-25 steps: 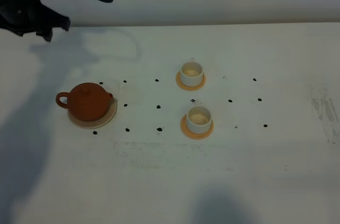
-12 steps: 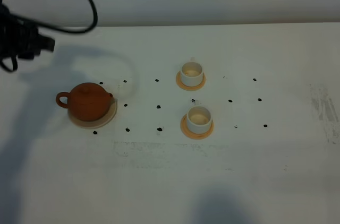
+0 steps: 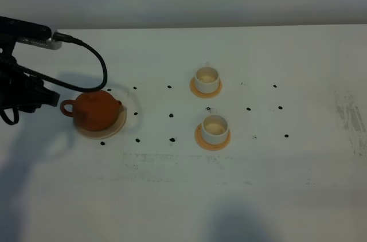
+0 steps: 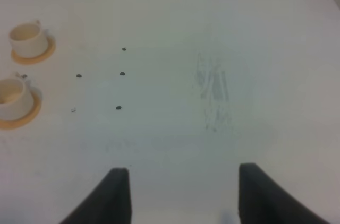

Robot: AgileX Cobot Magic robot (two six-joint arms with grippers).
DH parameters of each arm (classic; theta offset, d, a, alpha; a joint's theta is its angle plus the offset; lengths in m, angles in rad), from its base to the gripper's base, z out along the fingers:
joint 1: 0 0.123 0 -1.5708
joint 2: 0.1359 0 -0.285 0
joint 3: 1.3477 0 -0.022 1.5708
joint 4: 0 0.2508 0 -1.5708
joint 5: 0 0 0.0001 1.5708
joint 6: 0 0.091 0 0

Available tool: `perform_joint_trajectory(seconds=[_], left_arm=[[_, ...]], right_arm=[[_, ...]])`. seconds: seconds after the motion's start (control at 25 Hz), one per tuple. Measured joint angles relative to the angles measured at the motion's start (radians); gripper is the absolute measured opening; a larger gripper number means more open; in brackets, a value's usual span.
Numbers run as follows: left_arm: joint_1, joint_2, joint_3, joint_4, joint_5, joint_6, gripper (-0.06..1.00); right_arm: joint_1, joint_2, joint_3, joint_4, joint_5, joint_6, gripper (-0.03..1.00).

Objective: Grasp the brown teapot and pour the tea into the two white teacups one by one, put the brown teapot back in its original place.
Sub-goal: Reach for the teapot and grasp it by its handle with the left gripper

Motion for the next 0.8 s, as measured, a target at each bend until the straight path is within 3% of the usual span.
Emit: perform_joint_trajectory(seconds=[0.28,0.64,0.8], left_arm=[[0.042,0.025,0.001,0.003,-0.042,0.214,0.54],[0.097,0.168,-0.013,-0.095,-0.168,0.410,0.53],[0.106,0.225,-0.093,-0.143,-0.134,0.418,0.49]], right_arm=[[0.000,0.000,0.000,0.001,0.000,0.000,0.44],[0.000,0.000,0.000,0.001,0.001,0.000,0.44],[0.000,0.000,0.000,0.002,0.001,0.000,0.44]])
